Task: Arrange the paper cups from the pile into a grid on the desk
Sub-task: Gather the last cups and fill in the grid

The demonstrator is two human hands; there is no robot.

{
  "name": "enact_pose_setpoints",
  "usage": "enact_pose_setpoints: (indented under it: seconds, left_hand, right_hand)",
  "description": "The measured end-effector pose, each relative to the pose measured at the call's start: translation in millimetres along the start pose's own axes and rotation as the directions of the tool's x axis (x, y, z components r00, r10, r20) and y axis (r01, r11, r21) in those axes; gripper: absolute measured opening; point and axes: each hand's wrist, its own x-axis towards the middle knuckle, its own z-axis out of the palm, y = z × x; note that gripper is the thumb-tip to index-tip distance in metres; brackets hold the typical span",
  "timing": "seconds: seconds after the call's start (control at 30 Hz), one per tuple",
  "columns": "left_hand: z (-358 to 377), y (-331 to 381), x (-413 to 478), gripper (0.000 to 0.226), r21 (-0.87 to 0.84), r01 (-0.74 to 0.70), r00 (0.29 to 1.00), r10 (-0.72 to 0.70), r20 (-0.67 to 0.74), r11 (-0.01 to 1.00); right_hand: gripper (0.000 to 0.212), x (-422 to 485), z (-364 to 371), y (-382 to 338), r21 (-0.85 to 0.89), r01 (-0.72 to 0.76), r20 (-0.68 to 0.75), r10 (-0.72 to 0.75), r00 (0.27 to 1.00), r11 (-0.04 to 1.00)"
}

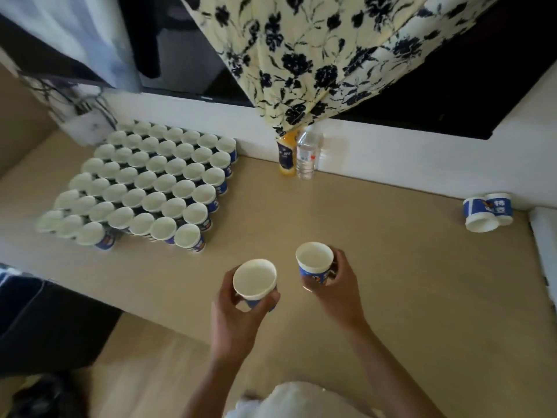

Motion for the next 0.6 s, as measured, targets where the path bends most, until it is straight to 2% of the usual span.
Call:
enact_pose_setpoints:
  seconds: [0.4,0.6]
  left_hand:
    - [-190,-26,-28,0.056,0.022,-0.068,0.978,0.071,-0.195,0.997]
    - [-241,-34,-19,0.052,0.016,-0.087,0.96,0.088,-0.265,0.996]
  right_hand:
    - [0.06,-93,165,-36,0.018,0.079,0.138,-0.081,0.987,0.997]
    - [0.063,-111,230,-45,0.02,0.051,0.218,-0.054,0.974,0.998]
